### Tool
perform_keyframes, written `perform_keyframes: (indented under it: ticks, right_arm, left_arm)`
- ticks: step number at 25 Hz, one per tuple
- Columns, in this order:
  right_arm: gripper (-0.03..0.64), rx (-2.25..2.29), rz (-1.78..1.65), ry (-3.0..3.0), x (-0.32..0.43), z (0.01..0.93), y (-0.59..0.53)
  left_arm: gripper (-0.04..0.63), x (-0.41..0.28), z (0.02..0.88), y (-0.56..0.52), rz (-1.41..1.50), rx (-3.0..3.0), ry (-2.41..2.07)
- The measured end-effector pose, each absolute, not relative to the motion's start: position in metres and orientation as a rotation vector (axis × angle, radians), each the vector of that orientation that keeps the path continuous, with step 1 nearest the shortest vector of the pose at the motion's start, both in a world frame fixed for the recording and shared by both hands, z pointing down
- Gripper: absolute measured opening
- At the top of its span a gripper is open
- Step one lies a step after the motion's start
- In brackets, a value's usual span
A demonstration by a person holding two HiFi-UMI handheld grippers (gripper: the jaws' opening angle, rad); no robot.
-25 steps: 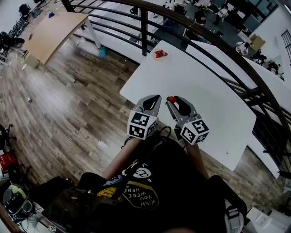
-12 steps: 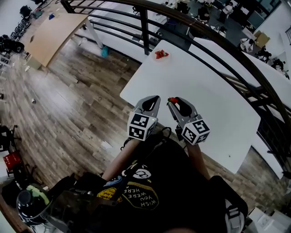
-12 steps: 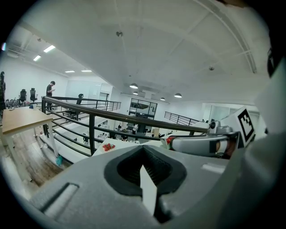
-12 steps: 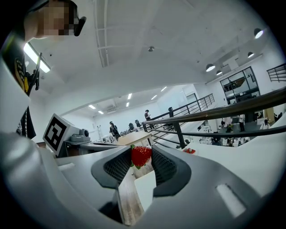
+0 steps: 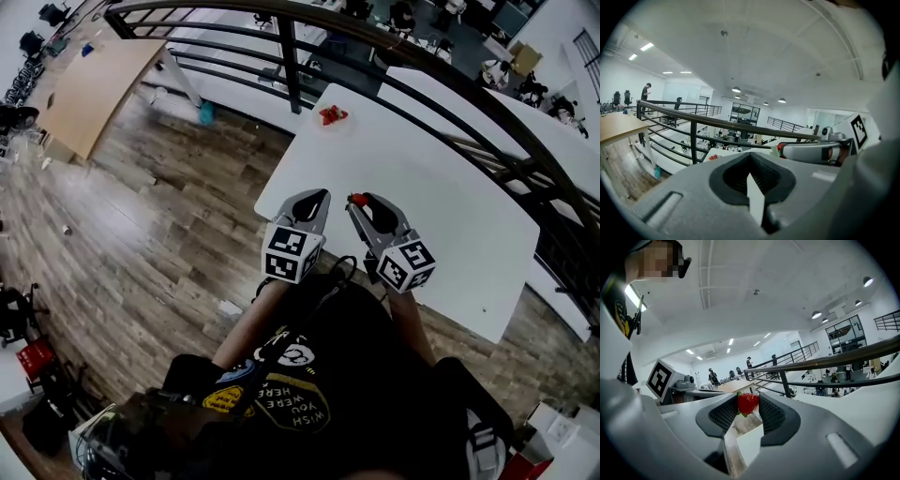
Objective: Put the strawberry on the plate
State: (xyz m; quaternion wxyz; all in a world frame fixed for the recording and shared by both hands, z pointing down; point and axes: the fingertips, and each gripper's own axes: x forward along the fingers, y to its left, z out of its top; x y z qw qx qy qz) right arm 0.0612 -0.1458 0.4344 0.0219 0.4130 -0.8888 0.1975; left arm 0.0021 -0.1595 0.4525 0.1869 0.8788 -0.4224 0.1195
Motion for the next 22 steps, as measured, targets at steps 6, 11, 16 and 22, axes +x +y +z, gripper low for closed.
perform_keyframes:
  ticks: [6,11,16,22]
  right_arm:
    - [0.138,1.340,0.594,-2.713,0.041,0.433,-0.154]
    - [0.139,1.391,0.608,-2.680,0.033,0.438,-0.155]
    - [0.138,1.374,0.645,-2.659,0.027,0.452,-0.163]
    - [0.138,1.330,0.654,-2.687,0.032,0.449,-0.187]
  left_arm:
    - [0.005,-0.008,0.451,-0.174,0.301,2.515,-1.110]
    - [0.005,-0.018,0.458,-0.175,0.299,2.514,-1.061]
    - [0.005,-0.025,0.467,-0.187,0.293,2.494,-1.071]
    - [0.005,-0.020,0.465,-0.210,0.296,2.475,-1.109]
